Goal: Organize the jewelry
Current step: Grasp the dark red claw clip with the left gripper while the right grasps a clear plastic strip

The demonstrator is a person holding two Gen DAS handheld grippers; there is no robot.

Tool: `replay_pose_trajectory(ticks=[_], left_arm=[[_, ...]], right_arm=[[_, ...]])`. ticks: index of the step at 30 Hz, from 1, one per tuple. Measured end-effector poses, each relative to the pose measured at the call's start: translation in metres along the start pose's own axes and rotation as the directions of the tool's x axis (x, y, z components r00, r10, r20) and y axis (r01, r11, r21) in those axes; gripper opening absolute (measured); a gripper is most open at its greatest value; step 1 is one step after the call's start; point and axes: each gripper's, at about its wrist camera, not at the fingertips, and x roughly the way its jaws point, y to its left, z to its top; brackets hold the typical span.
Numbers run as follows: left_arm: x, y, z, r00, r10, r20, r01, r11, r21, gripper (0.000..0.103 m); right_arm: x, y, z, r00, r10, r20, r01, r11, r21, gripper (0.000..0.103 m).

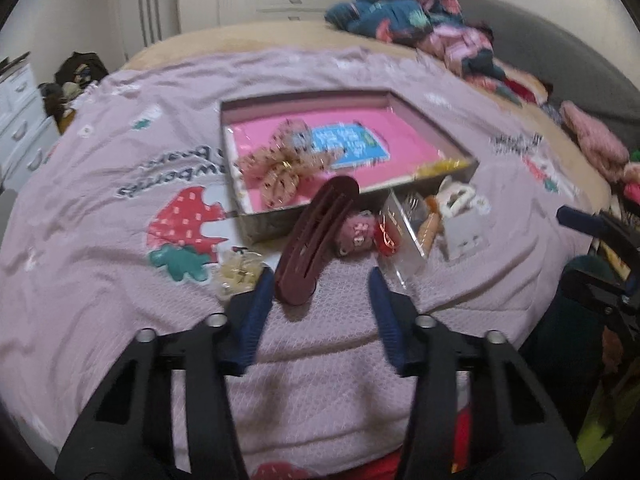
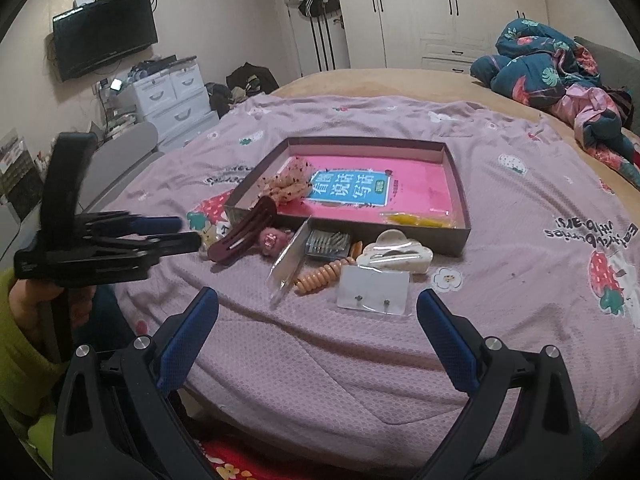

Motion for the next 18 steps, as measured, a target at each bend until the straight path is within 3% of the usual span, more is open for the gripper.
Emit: replay_pose_trajectory(ticks=[7, 9, 13, 14, 18], left_arm=[[0.032, 0.012, 0.010, 0.998, -0.011, -0.067, 0.012, 1.000, 0.013, 0.031], [0.040, 0.017, 0.013, 0.996, -0.030, -0.088, 0.031, 1.000, 0.002, 0.030], [0.050, 0.022, 0.016, 0.992, -0.059, -0.113, 0.059, 0.998, -0.008, 0.029], [0.050, 0.022, 0.017, 0.992, -0.060, -0.115, 0.061, 0.998, -0.001, 0.029], [0.056, 0.027, 0.018, 0.990, -0.077, -0.122, 0.076, 0.997, -0.013, 0.029]], right_arm=[[0.025, 0.017, 0.001, 0.999, 0.019, -0.028, -0.021, 0.998, -0.055, 0.096], [0.035, 0.020, 0.003, 0.998, 0.040, -0.052, -0.043, 0.997, -0.061, 0.079], [0.060, 0.021, 0.007, 0.987, 0.114, -0.116, -0.117, 0.993, -0.022, 0.062], [0.065, 0.021, 0.008, 0.984, 0.123, -0.128, -0.127, 0.992, -0.021, 0.053], [0.085, 0.020, 0.011, 0.975, 0.146, -0.166, -0.149, 0.989, -0.002, 0.038]])
